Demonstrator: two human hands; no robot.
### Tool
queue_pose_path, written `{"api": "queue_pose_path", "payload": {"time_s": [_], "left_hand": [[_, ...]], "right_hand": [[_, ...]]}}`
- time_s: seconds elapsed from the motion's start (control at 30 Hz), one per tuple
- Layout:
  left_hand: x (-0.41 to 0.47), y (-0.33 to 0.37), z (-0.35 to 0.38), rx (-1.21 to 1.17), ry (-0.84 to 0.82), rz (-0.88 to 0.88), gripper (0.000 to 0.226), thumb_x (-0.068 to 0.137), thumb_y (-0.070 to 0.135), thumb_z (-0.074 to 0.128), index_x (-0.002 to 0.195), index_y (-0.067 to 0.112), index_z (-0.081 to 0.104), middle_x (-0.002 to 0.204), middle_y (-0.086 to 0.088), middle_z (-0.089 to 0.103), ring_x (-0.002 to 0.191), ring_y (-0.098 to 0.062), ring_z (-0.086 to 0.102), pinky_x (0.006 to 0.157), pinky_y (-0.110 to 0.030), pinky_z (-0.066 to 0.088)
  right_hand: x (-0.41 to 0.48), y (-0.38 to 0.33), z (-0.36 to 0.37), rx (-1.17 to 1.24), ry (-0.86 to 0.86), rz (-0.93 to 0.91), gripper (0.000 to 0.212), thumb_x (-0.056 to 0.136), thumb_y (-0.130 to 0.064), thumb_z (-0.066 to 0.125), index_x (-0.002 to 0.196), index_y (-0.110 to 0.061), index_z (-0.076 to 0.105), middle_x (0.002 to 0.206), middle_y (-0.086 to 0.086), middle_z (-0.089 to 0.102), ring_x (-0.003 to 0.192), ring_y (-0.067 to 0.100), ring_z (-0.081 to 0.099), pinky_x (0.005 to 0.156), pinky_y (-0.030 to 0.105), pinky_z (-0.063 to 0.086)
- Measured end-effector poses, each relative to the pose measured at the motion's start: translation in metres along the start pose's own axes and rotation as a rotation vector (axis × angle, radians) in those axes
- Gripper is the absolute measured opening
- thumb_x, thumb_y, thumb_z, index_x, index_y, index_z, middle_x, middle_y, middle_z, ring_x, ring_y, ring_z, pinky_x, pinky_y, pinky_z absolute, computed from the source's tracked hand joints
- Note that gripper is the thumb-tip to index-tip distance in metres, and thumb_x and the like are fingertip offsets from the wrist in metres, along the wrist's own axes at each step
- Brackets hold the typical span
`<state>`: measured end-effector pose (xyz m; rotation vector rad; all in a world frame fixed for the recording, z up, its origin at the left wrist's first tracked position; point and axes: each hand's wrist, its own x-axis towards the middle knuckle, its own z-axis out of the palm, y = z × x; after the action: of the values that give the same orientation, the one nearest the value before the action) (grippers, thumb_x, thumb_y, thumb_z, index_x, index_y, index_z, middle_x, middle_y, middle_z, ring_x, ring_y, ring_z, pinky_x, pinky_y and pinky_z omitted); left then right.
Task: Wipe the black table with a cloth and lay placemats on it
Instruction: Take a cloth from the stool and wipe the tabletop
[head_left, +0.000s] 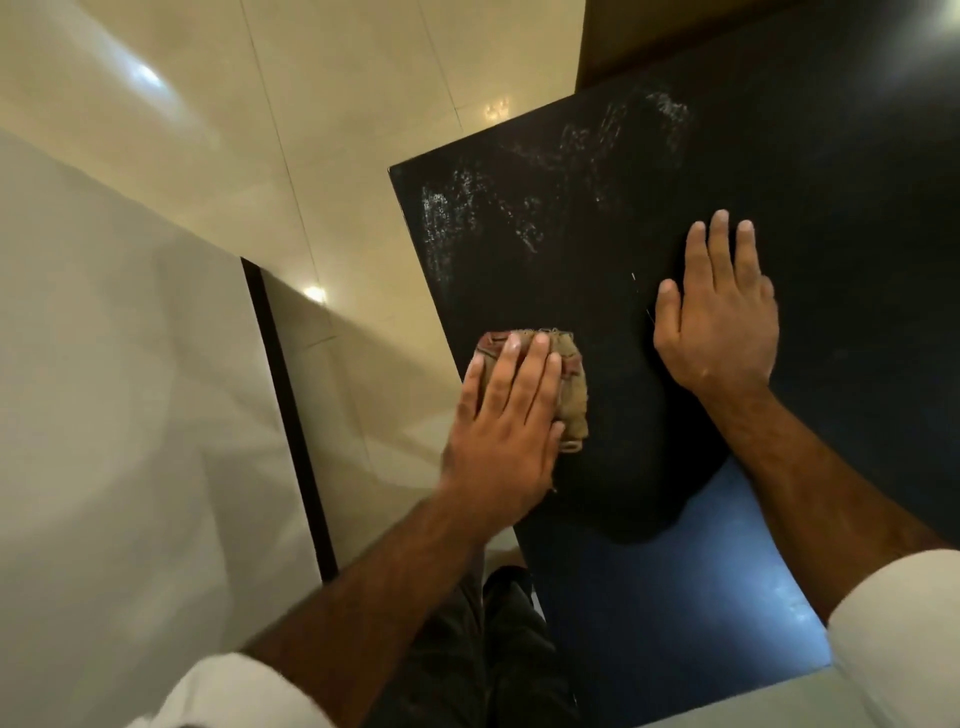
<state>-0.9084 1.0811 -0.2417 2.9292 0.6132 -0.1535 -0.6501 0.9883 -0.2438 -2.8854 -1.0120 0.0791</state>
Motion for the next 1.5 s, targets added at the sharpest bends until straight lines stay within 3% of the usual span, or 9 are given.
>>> {"api": "queue_pose_path", "payload": {"time_s": [0.3,0.57,0.7,0.87,0.97,1.13,1.23,1.33,1.5], "left_hand": [[0.157,-0.074,-0.031,0.006,0.012,-0.297,0.077,0.113,0.052,0.017,0.179,0.013,0.004,0.188,-0.009,0.001,0.174,-0.031,-0.002,0.138,-0.062,0.007],[0.078,-0.008,-0.008,0.017,-0.053,0.124,0.076,0.115,0.051,0.028,0.178,0.012,0.012,0.187,-0.013,0.006,0.174,-0.034,0.003,0.135,-0.065,0.014],[0.090,-0.067,-0.019,0.066,-0.084,-0.002,0.075,0.115,0.052,0.022,0.179,0.015,0.006,0.188,-0.009,0.000,0.174,-0.032,-0.003,0.138,-0.063,0.012],[0.210,-0.091,-0.040,0.018,-0.021,-0.269,0.076,0.114,0.054,0.012,0.179,0.015,0.001,0.188,-0.008,-0.004,0.174,-0.030,-0.007,0.139,-0.061,0.004],[0.236,-0.054,-0.037,0.032,-0.018,-0.150,0.077,0.114,0.053,0.016,0.178,0.014,-0.003,0.187,-0.010,-0.007,0.173,-0.033,-0.008,0.138,-0.064,0.005],[0.138,-0.034,-0.022,0.029,-0.077,0.152,0.076,0.115,0.051,0.024,0.178,0.011,0.010,0.187,-0.013,0.005,0.174,-0.034,0.001,0.136,-0.064,0.013],[0.105,-0.080,-0.028,0.039,-0.108,0.039,0.076,0.115,0.051,0.021,0.178,0.013,0.003,0.188,-0.010,-0.004,0.174,-0.032,-0.006,0.138,-0.062,0.009],[0.141,-0.132,-0.042,0.042,-0.121,-0.190,0.073,0.117,0.050,0.012,0.177,0.015,-0.007,0.187,-0.008,-0.014,0.172,-0.030,-0.015,0.140,-0.058,0.001],[0.230,-0.142,-0.054,0.022,-0.015,-0.365,0.074,0.116,0.049,0.017,0.178,0.010,0.004,0.187,-0.013,0.001,0.174,-0.033,-0.004,0.138,-0.061,0.004]], "right_hand": [[0.003,-0.001,0.006,-0.031,0.009,-0.011,0.073,0.115,-0.046,0.030,0.176,-0.007,0.022,0.186,0.014,0.015,0.173,0.033,0.013,0.126,0.060,0.035],[0.003,0.003,0.001,-0.021,-0.016,-0.013,0.074,0.113,-0.046,0.031,0.177,-0.008,0.022,0.186,0.012,0.013,0.174,0.030,0.010,0.127,0.057,0.035],[0.006,0.004,0.005,-0.027,-0.019,-0.016,0.074,0.114,-0.047,0.030,0.177,-0.009,0.021,0.187,0.011,0.012,0.174,0.029,0.008,0.127,0.054,0.035],[0.006,0.005,0.009,-0.024,-0.015,0.005,0.074,0.113,-0.047,0.031,0.177,-0.010,0.022,0.187,0.010,0.014,0.174,0.029,0.009,0.125,0.055,0.038],[0.006,0.006,0.011,-0.018,-0.014,0.001,0.074,0.113,-0.048,0.032,0.176,-0.011,0.023,0.187,0.009,0.015,0.174,0.028,0.009,0.124,0.056,0.038],[0.005,0.008,0.011,-0.006,-0.030,-0.006,0.074,0.113,-0.049,0.031,0.177,-0.012,0.022,0.187,0.009,0.013,0.174,0.027,0.008,0.125,0.057,0.038],[0.007,0.006,0.009,0.011,-0.021,-0.001,0.074,0.112,-0.048,0.032,0.176,-0.010,0.025,0.186,0.010,0.015,0.174,0.028,0.010,0.124,0.058,0.039],[0.007,0.005,0.009,0.015,-0.015,0.001,0.074,0.112,-0.047,0.033,0.175,-0.010,0.026,0.186,0.011,0.016,0.174,0.029,0.010,0.123,0.058,0.038],[0.009,0.004,0.013,0.019,-0.003,0.019,0.073,0.112,-0.046,0.035,0.176,-0.011,0.026,0.186,0.009,0.016,0.174,0.028,0.010,0.124,0.057,0.038]]}}
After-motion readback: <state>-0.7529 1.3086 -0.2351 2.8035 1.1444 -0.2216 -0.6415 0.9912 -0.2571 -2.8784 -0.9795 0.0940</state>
